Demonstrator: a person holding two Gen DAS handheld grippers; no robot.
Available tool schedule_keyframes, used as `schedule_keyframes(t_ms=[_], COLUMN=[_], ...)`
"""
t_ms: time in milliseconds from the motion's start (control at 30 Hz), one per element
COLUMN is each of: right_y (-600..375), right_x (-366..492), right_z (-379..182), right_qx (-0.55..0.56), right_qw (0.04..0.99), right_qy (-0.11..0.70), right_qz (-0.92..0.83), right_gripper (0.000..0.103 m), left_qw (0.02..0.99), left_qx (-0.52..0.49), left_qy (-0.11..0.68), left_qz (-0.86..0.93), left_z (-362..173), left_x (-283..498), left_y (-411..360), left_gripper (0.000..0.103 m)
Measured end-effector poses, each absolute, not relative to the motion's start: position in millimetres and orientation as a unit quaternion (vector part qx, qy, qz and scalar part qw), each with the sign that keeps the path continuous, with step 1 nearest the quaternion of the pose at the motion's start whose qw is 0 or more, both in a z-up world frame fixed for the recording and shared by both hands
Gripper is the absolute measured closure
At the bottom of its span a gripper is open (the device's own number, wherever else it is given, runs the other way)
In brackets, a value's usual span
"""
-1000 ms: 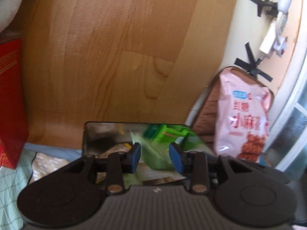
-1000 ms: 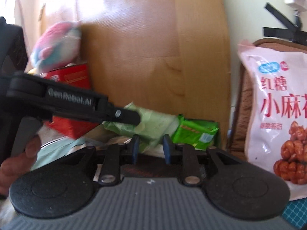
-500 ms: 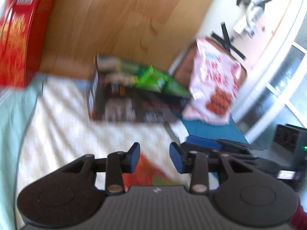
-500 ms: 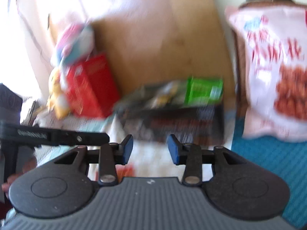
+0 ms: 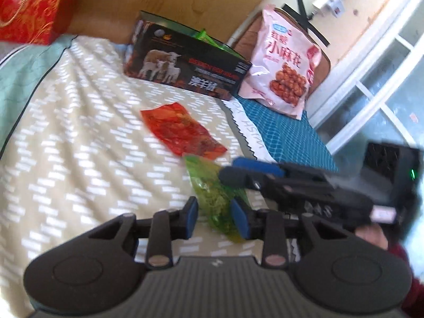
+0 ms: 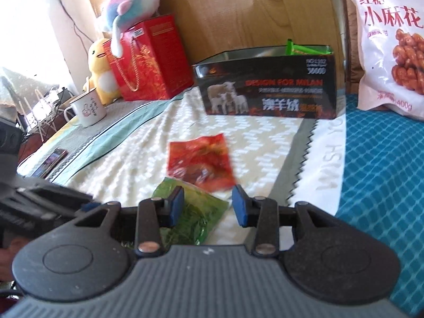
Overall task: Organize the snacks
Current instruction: 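Reach the left gripper to the green translucent packet and grasp it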
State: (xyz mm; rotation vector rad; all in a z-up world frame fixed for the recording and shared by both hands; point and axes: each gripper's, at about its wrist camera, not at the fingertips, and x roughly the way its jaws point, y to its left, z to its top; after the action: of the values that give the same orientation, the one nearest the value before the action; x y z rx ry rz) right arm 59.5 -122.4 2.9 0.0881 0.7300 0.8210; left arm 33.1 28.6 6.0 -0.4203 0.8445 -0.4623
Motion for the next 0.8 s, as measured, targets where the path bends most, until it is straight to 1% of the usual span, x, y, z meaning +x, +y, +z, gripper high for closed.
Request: schedule_keyframes(t_ms=[133, 200, 233, 333, 467, 533, 600, 667, 800], right_y=[-133, -141, -142, -141, -131, -132, -132, -131, -127], right_x=[46, 39, 36, 17, -7, -6, 2, 11, 25], right_z=[0, 0, 0, 2, 15, 20, 21, 17, -2], right_qx=[0.091, 0.121, 0.134, 0.122, 0.067, 0.072, 0.078, 0.077, 0.104], right_qw=[0.832, 0.807, 0.794, 0.770, 0.776, 0.779, 0.784, 0.789, 0.777], right_qy=[0.362, 0.379, 0.386, 0.396, 0.376, 0.370, 0.369, 0.376, 0.394], right_qz=[0.411, 0.437, 0.451, 0.486, 0.502, 0.501, 0.492, 0.480, 0.480], right_gripper=[0.058, 0.058, 0.056, 0.055, 0.055, 0.055, 0.055, 0.055, 0.055], left_qw=[0.867, 0.870, 0.870, 0.874, 0.874, 0.870, 0.863, 0.855, 0.849], left_qx=[-0.215, -0.218, -0.221, -0.231, -0.250, -0.257, -0.260, -0.265, -0.275], left_qy=[0.400, 0.397, 0.396, 0.390, 0.382, 0.383, 0.391, 0.401, 0.403], left_qz=[-0.206, -0.197, -0.193, -0.173, -0.164, -0.174, -0.185, -0.193, -0.201], left_z=[6, 6, 5, 7, 12, 14, 14, 10, 3], left_x=[26, 22, 19, 16, 7, -1, -10, -17, -21], left_y=[43, 52, 58, 75, 93, 96, 93, 89, 81], left_gripper=[0.072, 0.076, 0.076, 0.076, 0.069, 0.065, 0.058, 0.054, 0.052])
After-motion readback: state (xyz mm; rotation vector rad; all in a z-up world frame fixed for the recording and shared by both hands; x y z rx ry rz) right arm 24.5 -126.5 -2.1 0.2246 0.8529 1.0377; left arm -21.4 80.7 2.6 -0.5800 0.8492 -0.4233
